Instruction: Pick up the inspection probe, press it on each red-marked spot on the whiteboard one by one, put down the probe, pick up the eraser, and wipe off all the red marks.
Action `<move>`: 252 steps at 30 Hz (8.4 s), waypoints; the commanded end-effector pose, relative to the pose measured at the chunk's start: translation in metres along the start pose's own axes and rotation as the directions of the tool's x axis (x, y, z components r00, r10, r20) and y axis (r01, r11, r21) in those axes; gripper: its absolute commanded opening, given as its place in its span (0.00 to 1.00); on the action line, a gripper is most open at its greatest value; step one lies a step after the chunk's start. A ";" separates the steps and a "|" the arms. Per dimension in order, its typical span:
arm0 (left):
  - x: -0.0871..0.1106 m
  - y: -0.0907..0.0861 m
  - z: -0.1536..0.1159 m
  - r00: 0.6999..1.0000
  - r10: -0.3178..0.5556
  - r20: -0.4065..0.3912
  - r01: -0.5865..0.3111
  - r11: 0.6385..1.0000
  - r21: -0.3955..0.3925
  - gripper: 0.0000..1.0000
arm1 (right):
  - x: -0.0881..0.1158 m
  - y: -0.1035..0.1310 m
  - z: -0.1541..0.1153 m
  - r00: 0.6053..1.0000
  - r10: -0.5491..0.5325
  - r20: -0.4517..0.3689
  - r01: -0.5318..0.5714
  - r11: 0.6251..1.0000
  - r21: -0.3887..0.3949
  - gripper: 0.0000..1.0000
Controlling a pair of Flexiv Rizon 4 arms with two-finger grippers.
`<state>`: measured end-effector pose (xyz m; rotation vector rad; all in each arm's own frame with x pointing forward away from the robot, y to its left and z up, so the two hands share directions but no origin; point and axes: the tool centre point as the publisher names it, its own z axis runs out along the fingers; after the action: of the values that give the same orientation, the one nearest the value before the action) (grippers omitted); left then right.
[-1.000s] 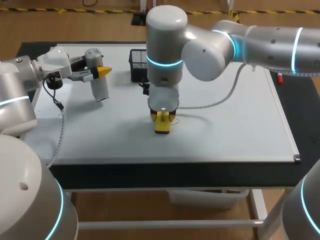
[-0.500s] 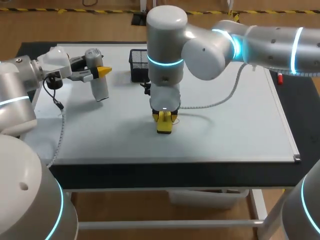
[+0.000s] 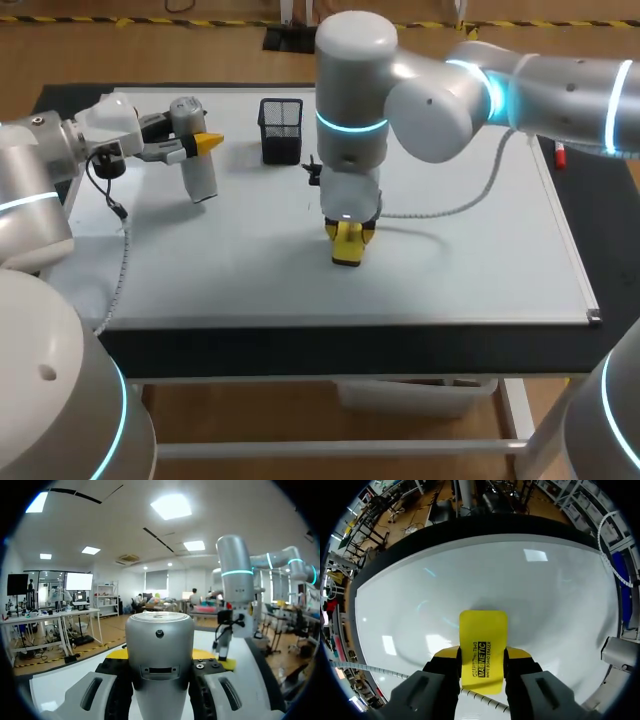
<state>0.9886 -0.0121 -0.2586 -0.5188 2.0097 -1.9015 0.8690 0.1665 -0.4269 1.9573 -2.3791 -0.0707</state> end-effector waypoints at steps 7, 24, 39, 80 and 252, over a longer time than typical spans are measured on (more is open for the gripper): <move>0.000 -0.002 -0.001 1.000 0.000 -0.001 0.000 1.000 -0.001 0.00 | 0.029 0.000 0.003 1.000 0.025 0.004 -0.025 1.000 0.007 0.00; 0.000 -0.002 -0.001 1.000 0.000 -0.001 0.000 1.000 -0.001 0.00 | 0.052 -0.017 -0.024 0.997 0.073 0.001 -0.073 0.997 0.032 0.00; 0.000 -0.002 -0.001 1.000 0.000 -0.001 0.000 1.000 -0.001 0.00 | 0.104 -0.072 -0.072 0.984 0.175 0.027 -0.176 0.979 0.098 0.00; 0.000 -0.002 -0.001 1.000 0.000 -0.001 0.000 1.000 -0.001 0.00 | 0.071 -0.152 -0.085 0.999 0.009 -0.041 -0.003 0.989 0.146 0.00; 0.000 -0.002 -0.001 1.000 0.000 -0.001 0.000 1.000 -0.001 0.00 | 0.100 -0.318 -0.213 0.710 0.586 0.391 -0.517 0.810 -0.276 1.00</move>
<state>0.9887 -0.0121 -0.2586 -0.5188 2.0099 -1.9014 1.1835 0.0112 -0.2403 1.1588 -3.0532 -0.7491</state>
